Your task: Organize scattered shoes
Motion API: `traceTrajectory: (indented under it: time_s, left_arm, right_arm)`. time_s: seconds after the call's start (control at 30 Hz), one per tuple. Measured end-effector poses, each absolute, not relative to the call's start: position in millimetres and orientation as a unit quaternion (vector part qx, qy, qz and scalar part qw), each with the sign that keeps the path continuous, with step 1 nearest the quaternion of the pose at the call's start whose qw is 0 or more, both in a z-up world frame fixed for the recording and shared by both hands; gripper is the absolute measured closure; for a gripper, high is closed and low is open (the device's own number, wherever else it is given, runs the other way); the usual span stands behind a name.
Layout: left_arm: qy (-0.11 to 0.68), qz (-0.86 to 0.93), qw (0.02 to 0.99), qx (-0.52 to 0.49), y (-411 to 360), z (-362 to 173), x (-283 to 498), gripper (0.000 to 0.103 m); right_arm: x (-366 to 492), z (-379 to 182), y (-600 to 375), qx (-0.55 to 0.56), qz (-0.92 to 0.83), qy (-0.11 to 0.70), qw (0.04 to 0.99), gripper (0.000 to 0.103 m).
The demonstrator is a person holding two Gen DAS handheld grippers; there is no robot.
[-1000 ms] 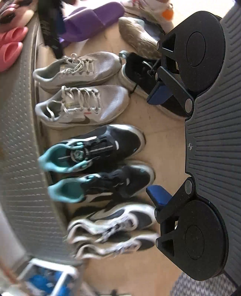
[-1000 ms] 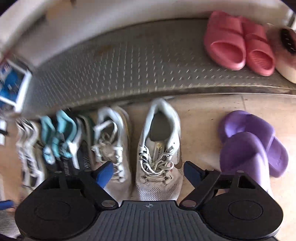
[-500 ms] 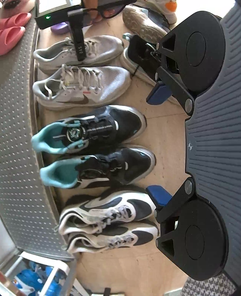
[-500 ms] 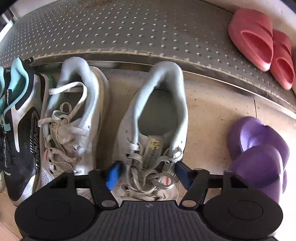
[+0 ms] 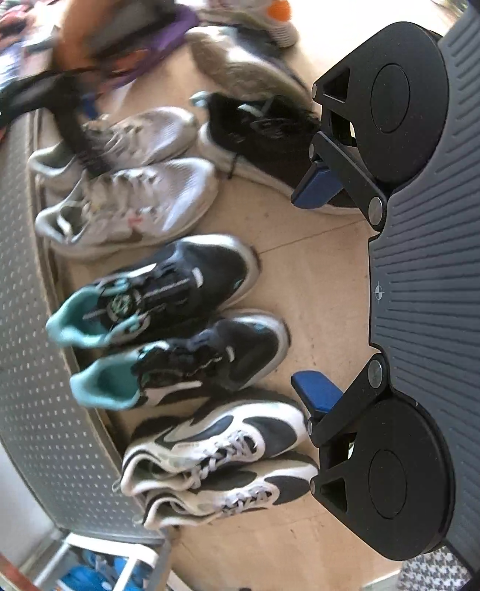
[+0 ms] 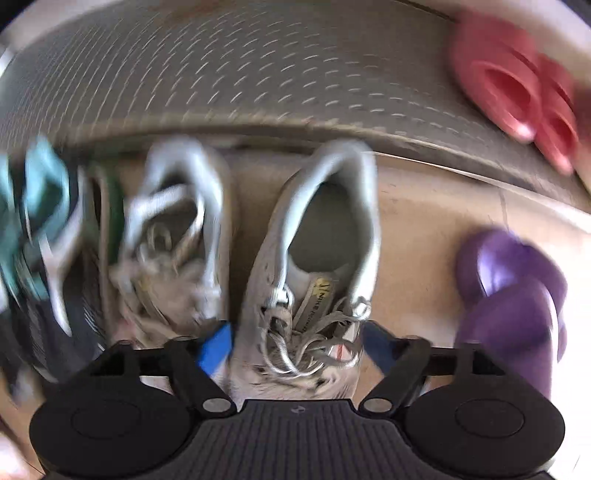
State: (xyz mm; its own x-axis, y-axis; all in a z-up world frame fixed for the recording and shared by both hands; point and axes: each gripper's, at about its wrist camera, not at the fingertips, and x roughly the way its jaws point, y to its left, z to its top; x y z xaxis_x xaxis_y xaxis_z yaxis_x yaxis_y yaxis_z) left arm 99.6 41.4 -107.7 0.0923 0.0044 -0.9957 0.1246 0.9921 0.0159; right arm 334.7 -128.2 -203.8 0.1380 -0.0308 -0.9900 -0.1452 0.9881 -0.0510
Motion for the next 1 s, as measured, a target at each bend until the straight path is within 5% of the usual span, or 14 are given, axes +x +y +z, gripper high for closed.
traceTrajectory:
  time_s: [0.17,0.4,0.63,1.0]
  left_arm:
    - [0.657,-0.062,0.749,0.063,28.3,-90.4,84.2,0.005]
    - [0.631,-0.061,0.77,0.072,9.6,-56.5,88.5,0.005]
    - [0.609,-0.088,0.784,0.078,-10.4,-38.7,66.8,0.005]
    - [0.593,-0.036,0.804,0.032,-18.8,-5.7,-2.0,0.005]
  right_arm:
    - [325.0,-99.9,-132.2,-0.051,0.047,0.658,0.75,0.017]
    - [189.2,47.4,-205.5,0.117,0.042,0.559,0.82,0.012]
    - [48.7,11.7,-257.1,0.219,-0.078,0.555,0.798,0.015]
    - [40.7,31.6,-248.0,0.187,-0.049,0.553,0.811,0.01]
